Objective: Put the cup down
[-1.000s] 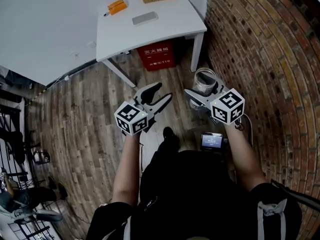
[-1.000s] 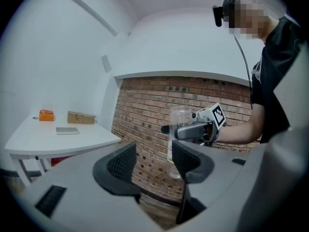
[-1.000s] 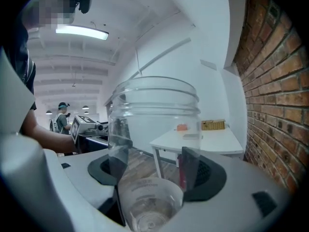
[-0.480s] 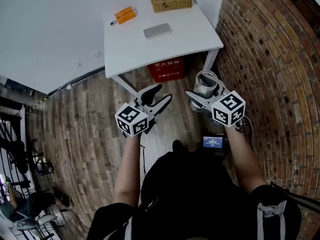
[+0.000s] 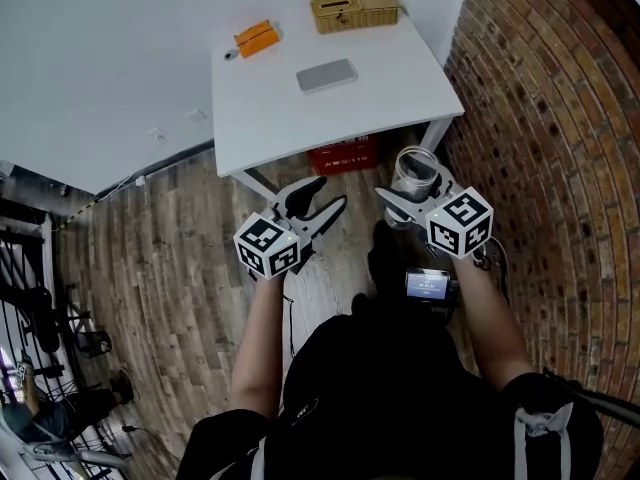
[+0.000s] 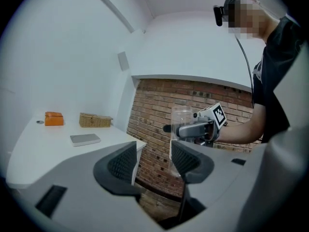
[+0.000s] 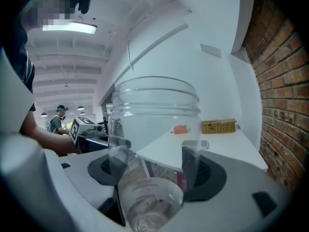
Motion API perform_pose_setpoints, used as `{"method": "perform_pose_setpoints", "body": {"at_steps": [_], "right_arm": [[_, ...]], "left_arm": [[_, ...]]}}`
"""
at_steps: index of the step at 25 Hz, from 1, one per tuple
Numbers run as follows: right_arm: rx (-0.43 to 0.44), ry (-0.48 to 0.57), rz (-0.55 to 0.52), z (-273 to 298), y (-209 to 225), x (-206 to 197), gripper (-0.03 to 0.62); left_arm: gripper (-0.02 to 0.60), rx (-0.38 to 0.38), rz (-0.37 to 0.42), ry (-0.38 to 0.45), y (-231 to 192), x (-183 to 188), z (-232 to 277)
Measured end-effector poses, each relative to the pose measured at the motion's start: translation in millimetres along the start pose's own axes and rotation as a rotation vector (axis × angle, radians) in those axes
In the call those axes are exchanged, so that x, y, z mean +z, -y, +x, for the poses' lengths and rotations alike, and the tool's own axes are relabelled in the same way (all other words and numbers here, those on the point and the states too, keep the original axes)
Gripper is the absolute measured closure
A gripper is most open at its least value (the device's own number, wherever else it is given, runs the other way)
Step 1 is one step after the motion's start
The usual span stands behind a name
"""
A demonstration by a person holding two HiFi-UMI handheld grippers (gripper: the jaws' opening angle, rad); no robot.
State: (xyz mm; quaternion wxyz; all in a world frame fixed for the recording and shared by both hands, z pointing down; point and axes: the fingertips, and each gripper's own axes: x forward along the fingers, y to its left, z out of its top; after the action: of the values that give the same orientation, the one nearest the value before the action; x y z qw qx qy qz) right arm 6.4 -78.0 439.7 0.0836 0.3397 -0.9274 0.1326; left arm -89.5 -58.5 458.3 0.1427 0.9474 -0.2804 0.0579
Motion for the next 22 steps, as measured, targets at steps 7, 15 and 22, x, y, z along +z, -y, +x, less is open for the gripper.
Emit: {"method": "perform_pose_setpoints", "body": {"at_steps": [7,15,22], "right_arm": [[0.063,0.006,0.001,57.1,44.5,15.3,0.241],[0.117,0.007,-0.006,112.1,118.8,55.3,0.241],[0.153,0.008,-0.009,148.8,179.5,83.4,0.241]], "left_arm": [[0.351,0.041,-0.002,-0.015,-53.3,8.1,27.7],[0.353,0.085,-0.014,-0.013,-120.8,42.7,82.4],[0.353,0.126,-0.027,0.002,-173.2,72.5,128.6]]}}
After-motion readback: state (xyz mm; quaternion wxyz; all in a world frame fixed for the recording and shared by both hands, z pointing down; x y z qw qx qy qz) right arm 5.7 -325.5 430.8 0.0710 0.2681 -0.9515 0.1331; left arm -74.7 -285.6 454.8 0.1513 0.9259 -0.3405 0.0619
